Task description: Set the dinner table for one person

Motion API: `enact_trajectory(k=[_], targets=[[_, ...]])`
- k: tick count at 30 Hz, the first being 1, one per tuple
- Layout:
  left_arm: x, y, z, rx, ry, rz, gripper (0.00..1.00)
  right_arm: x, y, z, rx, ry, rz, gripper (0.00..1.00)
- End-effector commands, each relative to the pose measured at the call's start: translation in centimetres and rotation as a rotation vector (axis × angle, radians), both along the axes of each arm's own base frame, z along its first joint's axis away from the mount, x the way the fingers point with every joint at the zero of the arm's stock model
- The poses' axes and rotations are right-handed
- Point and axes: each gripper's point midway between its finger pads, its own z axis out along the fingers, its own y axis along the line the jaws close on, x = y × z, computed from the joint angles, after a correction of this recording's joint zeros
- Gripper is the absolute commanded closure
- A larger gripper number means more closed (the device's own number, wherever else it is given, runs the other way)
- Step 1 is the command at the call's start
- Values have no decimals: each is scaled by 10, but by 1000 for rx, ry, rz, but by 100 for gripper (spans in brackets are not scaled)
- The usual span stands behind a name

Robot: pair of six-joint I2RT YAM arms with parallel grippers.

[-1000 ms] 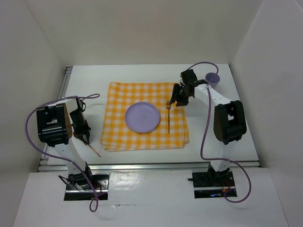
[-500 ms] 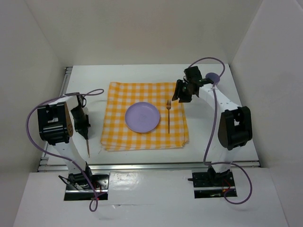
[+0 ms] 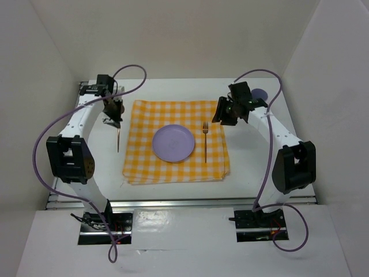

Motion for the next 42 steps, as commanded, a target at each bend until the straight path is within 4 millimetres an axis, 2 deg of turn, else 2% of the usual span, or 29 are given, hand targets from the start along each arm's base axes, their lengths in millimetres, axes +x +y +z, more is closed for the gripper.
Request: enact_trajectory(k=[1,2,5,9,10,14,22,29,35,42], targets=[[-9,-46,28,-117,32,-86,100,-5,-7,25,7,-69,-22,48],[-9,-62,16,-135,80,-111,100,-7,-7,25,13,-67,-29,48],[-7,-93,-5,-153,135,-139,100,-9,-9,27,6,-69,-35,48],[-5,-112,-28,-211,193,-92,100,-12,-14,37,-3,-94,-50,48],[-8,-112,-41,-208,235,-78,100,-13,-15,35,-8,-82,-62,48],[-11,-114,-68,-189,292,-60,100,-20,-21,36,-26,-85,-79,48],[-12,-119,-97,-185,358,-22,100,-24,-26,29,-47,-62,-90,48],[-1,-116,-109,-159,343,0,100,-29,-29,26,-62,-47,-98,48],[12,-118,-100,-164,293,5,100,-29,-31,26,-68,-49,-104,48],[14,-114,-107,-154,310,27,100,-28,-31,23,-71,-40,-103,48]])
